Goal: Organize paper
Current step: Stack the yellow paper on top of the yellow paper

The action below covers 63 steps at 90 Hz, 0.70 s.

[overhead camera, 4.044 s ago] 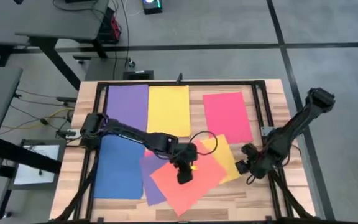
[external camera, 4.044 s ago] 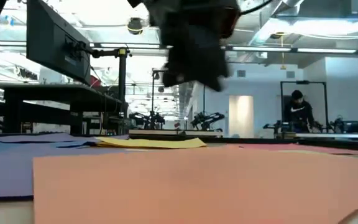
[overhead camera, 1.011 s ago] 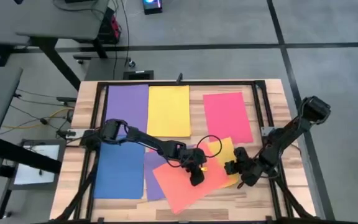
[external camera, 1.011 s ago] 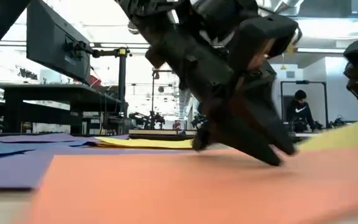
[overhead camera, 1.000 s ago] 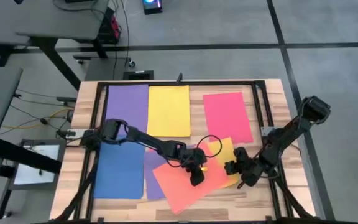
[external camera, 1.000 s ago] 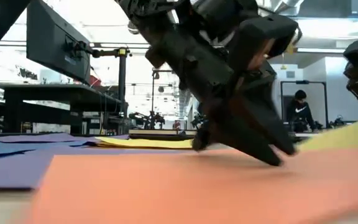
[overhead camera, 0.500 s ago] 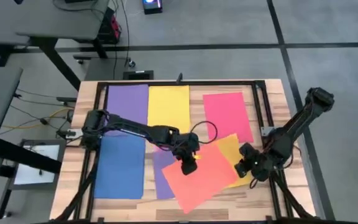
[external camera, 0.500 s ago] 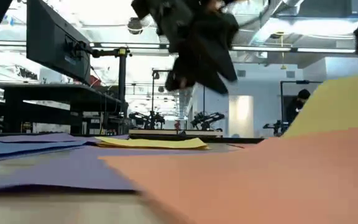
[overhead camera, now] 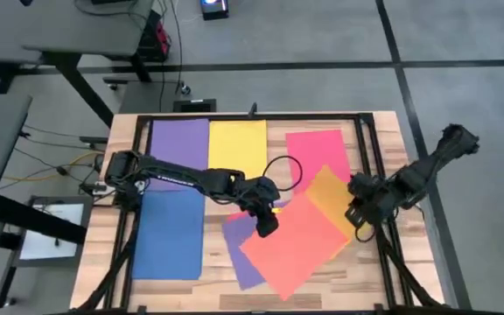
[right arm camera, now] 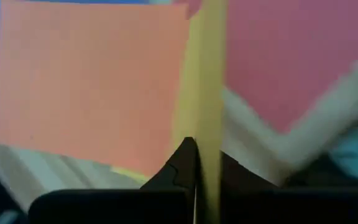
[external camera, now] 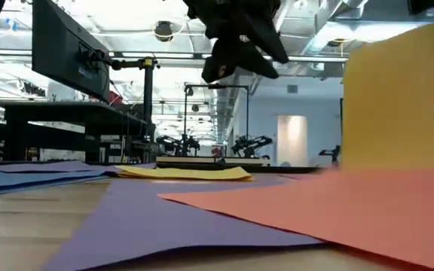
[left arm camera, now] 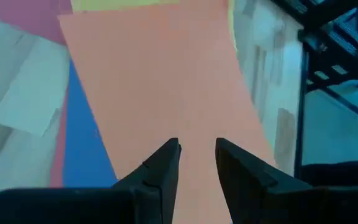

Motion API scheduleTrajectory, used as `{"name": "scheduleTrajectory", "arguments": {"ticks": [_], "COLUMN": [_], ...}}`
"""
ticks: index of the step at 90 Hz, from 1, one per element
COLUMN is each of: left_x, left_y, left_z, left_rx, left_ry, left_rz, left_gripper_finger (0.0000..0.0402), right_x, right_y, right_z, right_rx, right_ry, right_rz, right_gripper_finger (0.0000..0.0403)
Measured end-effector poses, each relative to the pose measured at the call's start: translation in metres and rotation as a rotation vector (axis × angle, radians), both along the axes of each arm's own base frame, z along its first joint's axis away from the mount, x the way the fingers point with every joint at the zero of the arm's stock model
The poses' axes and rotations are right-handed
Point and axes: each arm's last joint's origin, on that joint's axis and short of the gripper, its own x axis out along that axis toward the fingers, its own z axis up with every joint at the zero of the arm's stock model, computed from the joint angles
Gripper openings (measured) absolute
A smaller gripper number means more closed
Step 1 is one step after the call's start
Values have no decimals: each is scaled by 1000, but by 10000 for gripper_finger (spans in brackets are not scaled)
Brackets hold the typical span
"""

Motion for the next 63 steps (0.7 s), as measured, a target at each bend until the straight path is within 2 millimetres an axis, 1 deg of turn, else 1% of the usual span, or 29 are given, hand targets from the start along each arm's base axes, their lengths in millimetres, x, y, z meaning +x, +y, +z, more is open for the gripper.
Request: {"name": "scheduleTrajectory", "arguments": {"ticks": [5, 12, 21, 32, 47, 56, 63], "left_x": [0, -4, -14, -27, -43, -49, -52], "left_y": [1, 5, 15, 29, 51, 67, 82], "left_z": [1, 5, 18, 39, 78, 96, 105], "left_rx": [1, 6, 19, 42, 64, 84, 67], "left_ry": [1, 14, 14, -7, -165, -259, -313], "left_rz": [3, 13, 45, 92, 130, 158, 174], "left_gripper_finger": [91, 91, 91, 91, 91, 92, 98], "right_x": [1, 2, 4, 9, 18, 25, 30], "right_y": [-5, -13, -21, -26, -26, -25, -24], "right_z": [15, 30, 48, 66, 75, 79, 81], "right_rx": [-19, -53, -70, -111, -187, -221, -251], "right_ry": [-44, -75, -133, -229, -326, -375, -403], "right_rz": [10, 28, 60, 156, 300, 350, 385], "right_gripper_finger": [0, 0, 0, 0, 0, 0, 0]}}
